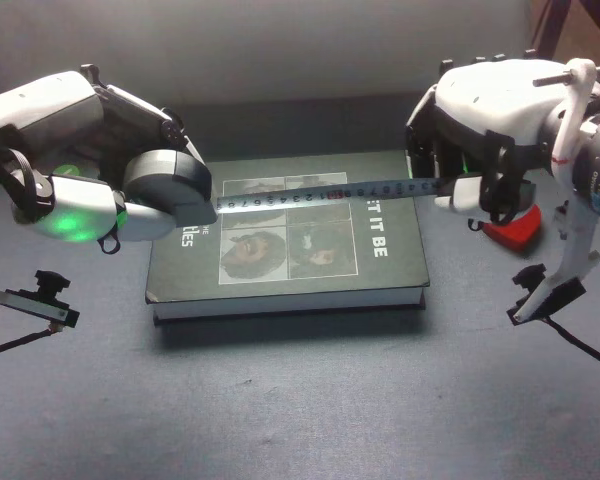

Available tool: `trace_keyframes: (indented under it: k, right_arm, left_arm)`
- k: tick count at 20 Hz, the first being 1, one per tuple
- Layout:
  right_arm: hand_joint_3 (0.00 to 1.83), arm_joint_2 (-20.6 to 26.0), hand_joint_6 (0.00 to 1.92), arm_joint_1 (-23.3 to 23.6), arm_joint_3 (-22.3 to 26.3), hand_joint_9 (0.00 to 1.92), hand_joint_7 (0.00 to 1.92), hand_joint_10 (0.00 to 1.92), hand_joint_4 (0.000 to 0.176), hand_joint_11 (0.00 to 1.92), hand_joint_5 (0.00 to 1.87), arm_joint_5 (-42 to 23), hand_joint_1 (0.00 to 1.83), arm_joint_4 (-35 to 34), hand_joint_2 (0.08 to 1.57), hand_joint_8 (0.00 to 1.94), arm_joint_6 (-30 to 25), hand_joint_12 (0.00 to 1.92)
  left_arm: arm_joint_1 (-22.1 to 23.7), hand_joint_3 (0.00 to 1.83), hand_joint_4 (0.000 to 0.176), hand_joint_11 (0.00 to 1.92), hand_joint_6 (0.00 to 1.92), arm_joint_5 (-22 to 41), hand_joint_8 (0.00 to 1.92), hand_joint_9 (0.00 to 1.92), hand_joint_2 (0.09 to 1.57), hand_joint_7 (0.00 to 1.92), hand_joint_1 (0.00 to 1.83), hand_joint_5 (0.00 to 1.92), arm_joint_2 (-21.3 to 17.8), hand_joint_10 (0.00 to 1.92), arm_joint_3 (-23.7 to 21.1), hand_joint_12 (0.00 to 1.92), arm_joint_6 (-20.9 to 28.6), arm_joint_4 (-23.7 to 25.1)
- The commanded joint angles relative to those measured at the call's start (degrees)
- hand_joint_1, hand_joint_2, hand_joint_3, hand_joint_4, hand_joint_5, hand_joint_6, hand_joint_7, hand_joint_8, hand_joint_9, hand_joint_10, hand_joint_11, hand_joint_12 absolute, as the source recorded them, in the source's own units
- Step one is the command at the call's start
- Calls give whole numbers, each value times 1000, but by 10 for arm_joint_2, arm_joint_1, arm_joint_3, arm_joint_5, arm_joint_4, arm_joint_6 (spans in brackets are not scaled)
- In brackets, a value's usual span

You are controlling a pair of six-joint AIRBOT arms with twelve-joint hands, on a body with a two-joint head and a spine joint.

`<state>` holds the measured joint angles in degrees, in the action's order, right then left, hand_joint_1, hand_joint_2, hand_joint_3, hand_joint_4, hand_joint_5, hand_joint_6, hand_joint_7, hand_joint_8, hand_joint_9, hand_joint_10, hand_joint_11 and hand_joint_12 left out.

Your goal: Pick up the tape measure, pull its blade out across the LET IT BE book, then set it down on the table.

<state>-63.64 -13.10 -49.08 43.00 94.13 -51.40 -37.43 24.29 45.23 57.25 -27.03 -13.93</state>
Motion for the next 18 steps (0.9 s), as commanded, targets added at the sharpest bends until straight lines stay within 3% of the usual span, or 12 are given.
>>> trace_keyframes:
  k: [1, 14, 16, 18]
  right_arm:
    - [0, 11, 1203, 2, -8, 817, 1013, 1335, 0, 696, 837, 39, 1360, 37, 1144, 851, 8, 1329]
    - [0, 39, 1188, -9, -46, 817, 1033, 1334, 0, 685, 831, 10, 1361, 56, 1142, 839, 4, 1328]
    - [0, 43, 1164, -12, -53, 826, 1012, 1329, 0, 692, 851, 5, 1361, 59, 1140, 864, 3, 1331]
    - [0, 49, 1172, -14, -62, 822, 1010, 1332, 0, 687, 851, -2, 1361, 60, 1141, 861, 1, 1329]
  left_arm:
    - [6, 1, 0, 764, 727, 66, 1021, 948, 1110, 942, 1368, 1013, -3, 1315, 5, 1387, 0, -2]
    - [4, 1, 0, 761, 763, 68, 1006, 945, 1111, 954, 1368, 993, -3, 1316, 6, 1392, 0, -2]
    - [4, 2, 0, 772, 830, 68, 1081, 894, 1130, 892, 1371, 963, -3, 1353, 6, 1396, 0, -2]
    - [3, 0, 0, 759, 749, 69, 1027, 938, 1115, 944, 1368, 996, -3, 1328, 6, 1400, 0, -2]
